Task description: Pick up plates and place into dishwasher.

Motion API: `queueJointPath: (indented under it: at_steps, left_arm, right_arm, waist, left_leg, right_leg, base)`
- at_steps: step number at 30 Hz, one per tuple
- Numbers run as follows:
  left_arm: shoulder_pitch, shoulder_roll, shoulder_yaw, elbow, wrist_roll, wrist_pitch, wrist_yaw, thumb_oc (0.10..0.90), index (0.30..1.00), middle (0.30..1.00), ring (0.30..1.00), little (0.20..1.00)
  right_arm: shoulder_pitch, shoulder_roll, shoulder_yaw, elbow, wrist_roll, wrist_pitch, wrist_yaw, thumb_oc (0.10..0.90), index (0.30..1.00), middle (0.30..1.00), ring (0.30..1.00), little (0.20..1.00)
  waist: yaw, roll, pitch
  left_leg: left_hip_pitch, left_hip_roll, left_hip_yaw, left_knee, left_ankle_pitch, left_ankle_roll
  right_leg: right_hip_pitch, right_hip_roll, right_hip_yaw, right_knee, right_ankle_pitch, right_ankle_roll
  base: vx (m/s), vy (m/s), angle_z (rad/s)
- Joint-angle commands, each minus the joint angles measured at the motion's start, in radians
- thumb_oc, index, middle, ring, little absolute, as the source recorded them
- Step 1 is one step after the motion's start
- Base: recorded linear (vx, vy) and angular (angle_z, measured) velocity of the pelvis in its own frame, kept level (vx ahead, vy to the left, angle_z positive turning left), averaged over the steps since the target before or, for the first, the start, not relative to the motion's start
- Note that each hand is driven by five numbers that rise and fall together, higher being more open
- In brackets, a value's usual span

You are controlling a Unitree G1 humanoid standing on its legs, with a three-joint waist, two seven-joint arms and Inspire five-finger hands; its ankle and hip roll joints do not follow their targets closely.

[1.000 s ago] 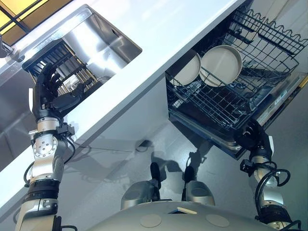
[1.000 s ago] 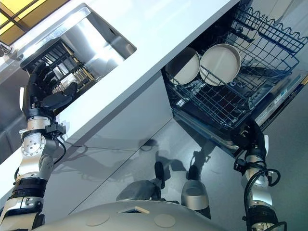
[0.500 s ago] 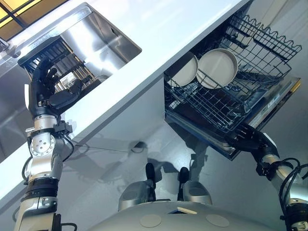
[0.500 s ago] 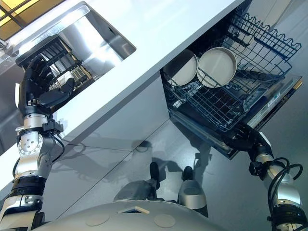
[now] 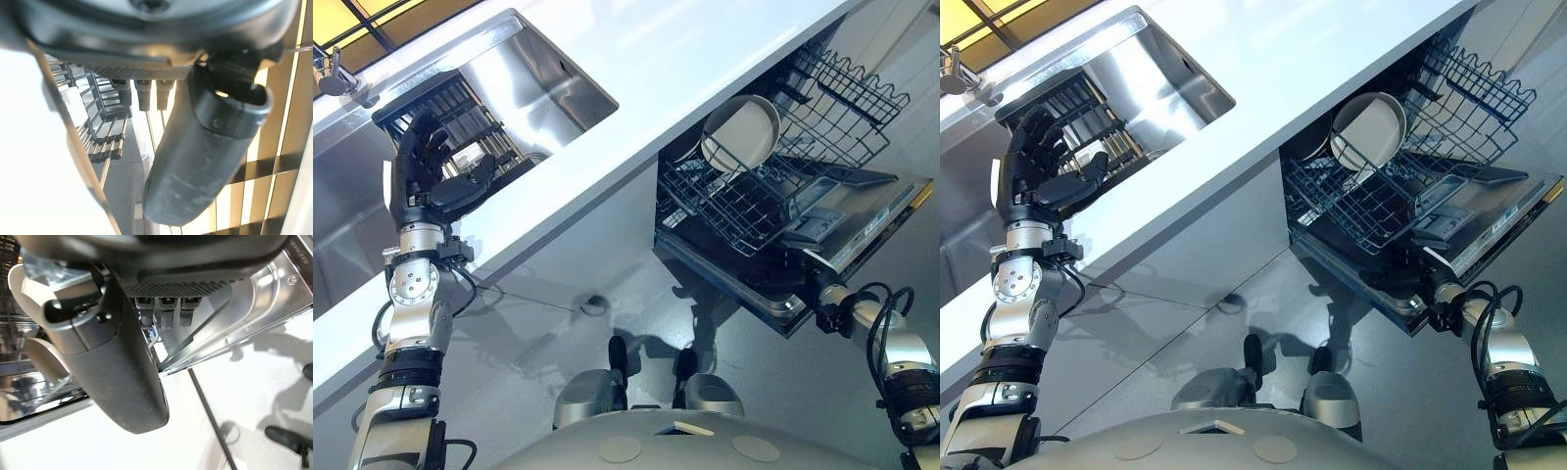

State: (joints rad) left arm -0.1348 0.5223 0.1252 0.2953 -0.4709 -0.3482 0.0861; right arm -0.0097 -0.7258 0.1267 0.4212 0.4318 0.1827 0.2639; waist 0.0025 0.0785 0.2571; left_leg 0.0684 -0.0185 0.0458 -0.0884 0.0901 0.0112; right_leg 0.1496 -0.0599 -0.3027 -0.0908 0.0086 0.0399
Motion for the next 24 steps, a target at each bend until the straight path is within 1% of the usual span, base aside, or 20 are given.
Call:
queueJointPath:
  at_steps: [1, 4, 5, 6, 8, 9, 11, 12, 13, 14, 15, 16, 18, 19, 20, 22, 24]
  left_arm:
    - [-0.025, 0.036, -0.077, -0.037, 0.021, -0.04, -0.021, 0.8, 0.9, 0.9, 0.9, 0.9]
    - [-0.024, 0.033, -0.082, -0.034, 0.017, -0.042, -0.019, 0.8, 0.9, 0.9, 0.9, 0.9]
    - [-0.024, 0.031, -0.084, -0.029, 0.015, -0.047, -0.02, 0.8, 0.9, 0.9, 0.9, 0.9]
    - [-0.025, 0.027, -0.088, -0.028, 0.008, -0.049, -0.019, 0.8, 0.9, 0.9, 0.9, 0.9]
    - [-0.029, 0.017, -0.097, -0.031, 0.003, -0.05, -0.013, 0.8, 0.9, 0.9, 0.9, 0.9]
    - [-0.032, 0.014, -0.103, -0.036, -0.001, -0.047, -0.008, 0.8, 0.9, 0.9, 0.9, 0.9]
    - [-0.046, 0.008, -0.123, -0.04, -0.005, -0.045, -0.001, 0.8, 0.9, 0.9, 0.9, 0.9]
    - [-0.056, 0.004, -0.139, -0.04, -0.006, -0.043, 0.001, 0.8, 0.9, 0.9, 0.9, 0.9]
    - [-0.062, -0.002, -0.154, -0.041, 0.001, -0.044, 0.002, 0.8, 0.9, 0.9, 0.9, 0.9]
    - [-0.066, -0.005, -0.169, -0.044, -0.01, -0.045, -0.003, 0.8, 0.9, 0.9, 0.9, 0.9]
    - [-0.074, -0.012, -0.189, -0.039, -0.025, -0.054, -0.01, 0.8, 0.9, 0.9, 0.9, 0.9]
    - [-0.082, -0.016, -0.202, -0.035, -0.043, -0.06, -0.018, 0.8, 0.9, 0.9, 0.9, 0.9]
    - [-0.102, -0.027, -0.22, -0.025, -0.081, -0.07, -0.037, 0.8, 0.9, 0.9, 0.9, 0.9]
    - [-0.106, -0.027, -0.222, -0.025, -0.086, -0.072, -0.038, 0.8, 0.9, 0.9, 0.9, 0.9]
    - [-0.121, -0.033, -0.24, -0.03, -0.118, -0.075, -0.044, 0.8, 0.9, 0.9, 0.9, 0.9]
    - [-0.132, -0.034, -0.248, -0.042, -0.137, -0.077, -0.053, 0.8, 0.9, 0.9, 0.9, 0.9]
    - [-0.138, -0.033, -0.254, -0.061, -0.152, -0.072, -0.055, 0.8, 0.9, 0.9, 0.9, 0.9]
  right_arm:
    - [-0.35, 0.253, 0.194, -0.31, 0.053, -0.173, 0.026, 0.8, 0.9, 0.9, 0.9, 0.9]
    - [-0.374, 0.295, 0.184, -0.321, 0.04, -0.201, -0.096, 0.8, 0.9, 0.9, 0.9, 0.9]
    - [-0.384, 0.304, 0.179, -0.319, 0.039, -0.208, -0.122, 0.8, 0.9, 0.9, 0.9, 0.9]
    - [-0.398, 0.32, 0.175, -0.313, 0.032, -0.229, -0.166, 0.8, 0.9, 0.9, 0.9, 0.9]
    - [-0.439, 0.349, 0.167, -0.298, -0.017, -0.265, -0.241, 0.8, 0.9, 0.9, 0.9, 0.9]
    - [-0.462, 0.359, 0.168, -0.299, -0.037, -0.272, -0.274, 0.8, 0.9, 0.9, 0.9, 0.9]
    - [-0.529, 0.378, 0.179, -0.284, -0.07, -0.291, -0.362, 0.8, 0.9, 0.9, 0.9, 0.9]
    - [-0.574, 0.386, 0.187, -0.272, -0.1, -0.302, -0.423, 0.8, 0.9, 0.9, 0.9, 0.9]
    - [-0.63, 0.387, 0.185, -0.251, -0.066, -0.311, -0.472, 0.8, 0.9, 0.9, 0.9, 0.9]
    - [-0.687, 0.401, 0.185, -0.233, -0.076, -0.343, -0.525, 0.8, 0.9, 0.9, 0.9, 0.9]
    - [-0.752, 0.42, 0.18, -0.202, 0.046, -0.377, -0.575, 0.8, 0.9, 0.9, 0.9, 0.9]
    - [-0.796, 0.448, 0.167, -0.158, 0.136, -0.403, -0.593, 0.8, 0.9, 0.9, 0.9, 0.9]
    - [-0.857, 0.503, 0.146, -0.073, 0.327, -0.483, -0.604, 0.8, 0.9, 0.9, 0.9, 0.9]
    - [-0.864, 0.508, 0.144, -0.065, 0.355, -0.488, -0.598, 0.8, 0.9, 0.9, 0.9, 0.9]
    - [-0.885, 0.556, 0.137, -0.015, 0.517, -0.529, -0.555, 0.8, 0.9, 0.9, 0.9, 0.9]
    - [-0.892, 0.588, 0.145, 0.009, 0.593, -0.533, -0.492, 0.8, 0.9, 0.9, 0.9, 0.9]
    - [-0.882, 0.597, 0.165, 0.006, 0.616, -0.516, -0.436, 0.8, 0.9, 0.9, 0.9, 0.9]
  waist:
    - [0.133, -0.043, -0.053]
    - [0.146, -0.042, -0.049]
    - [0.15, -0.041, -0.048]
    - [0.156, -0.04, -0.047]
    - [0.169, -0.038, -0.048]
    - [0.175, -0.038, -0.048]
    - [0.19, -0.037, -0.047]
    - [0.199, -0.036, -0.047]
    - [0.211, -0.033, -0.048]
    - [0.223, -0.033, -0.049]
    - [0.238, -0.029, -0.053]
    - [0.248, -0.028, -0.05]
    - [0.264, -0.023, -0.051]
    - [0.265, -0.022, -0.052]
    - [0.276, -0.015, -0.049]
    - [0.284, -0.01, -0.04]
    - [0.288, -0.008, -0.027]
  left_leg:
    - [-0.005, -0.066, -0.023, 0.131, -0.182, 0.053]
    - [-0.003, -0.071, -0.026, 0.132, -0.187, 0.065]
    - [-0.003, -0.072, -0.026, 0.133, -0.188, 0.066]
    - [-0.004, -0.074, -0.028, 0.136, -0.189, 0.068]
    - [-0.007, -0.079, -0.032, 0.139, -0.191, 0.072]
    - [-0.008, -0.081, -0.035, 0.14, -0.192, 0.073]
    - [-0.01, -0.085, -0.042, 0.142, -0.193, 0.074]
    - [-0.01, -0.086, -0.047, 0.141, -0.193, 0.073]
    - [-0.01, -0.088, -0.053, 0.14, -0.193, 0.071]
    - [-0.011, -0.09, -0.06, 0.141, -0.192, 0.069]
    - [-0.014, -0.09, -0.065, 0.138, -0.188, 0.064]
    - [-0.011, -0.094, -0.071, 0.138, -0.19, 0.062]
    - [-0.02, -0.097, -0.075, 0.138, -0.186, 0.058]
    - [-0.025, -0.097, -0.076, 0.138, -0.181, 0.058]
    - [-0.036, -0.097, -0.078, 0.136, -0.173, 0.056]
    - [-0.05, -0.098, -0.08, 0.137, -0.164, 0.056]
    - [-0.066, -0.1, -0.083, 0.141, -0.157, 0.058]
  right_leg:
    - [-0.125, -0.052, -0.021, 0.352, -0.179, 0.026]
    - [-0.14, -0.067, -0.023, 0.387, -0.159, 0.043]
    - [-0.141, -0.07, -0.024, 0.391, -0.158, 0.045]
    - [-0.139, -0.073, -0.026, 0.391, -0.158, 0.046]
    - [-0.135, -0.076, -0.03, 0.386, -0.157, 0.046]
    - [-0.132, -0.076, -0.031, 0.382, -0.157, 0.046]
    - [-0.128, -0.08, -0.04, 0.375, -0.154, 0.046]
    - [-0.126, -0.081, -0.045, 0.369, -0.153, 0.045]
    - [-0.12, -0.081, -0.052, 0.358, -0.157, 0.041]
    - [-0.113, -0.078, -0.059, 0.339, -0.16, 0.037]
    - [-0.106, -0.075, -0.068, 0.318, -0.163, 0.031]
    - [-0.098, -0.074, -0.071, 0.305, -0.165, 0.031]
    - [-0.095, -0.071, -0.076, 0.278, -0.155, 0.027]
    - [-0.097, -0.07, -0.077, 0.271, -0.148, 0.026]
    - [-0.1, -0.07, -0.084, 0.255, -0.136, 0.025]
    - [-0.108, -0.071, -0.086, 0.25, -0.128, 0.023]
    - [-0.122, -0.074, -0.087, 0.254, -0.122, 0.022]
  base:
    - [0.05, 0.076, 0.02]
    - [0.05, 0.08, 0.01]
    - [0.05, 0.084, 0.02]
    - [0.05, 0.078, 0.03]
    - [0.07, 0.082, 0.01]
    - [0.06, 0.067, 0.02]
    - [0.05, 0.039, 0.01]
    - [0.07, 0.035, -0.05]
    - [0.08, 0.039, -0.08]
    - [0.08, 0.044, -0.08]
    - [0.09, 0.042, -0.07]
    - [0.06, 0.05, -0.05]
    - [0.03, 0.041, 0.11]
    - [0.0, 0.042, 0.34]
    - [-0.02, 0.04, 0.35]
    - [-0.02, 0.027, 0.36]
    - [-0.03, 0.003, 0.39]
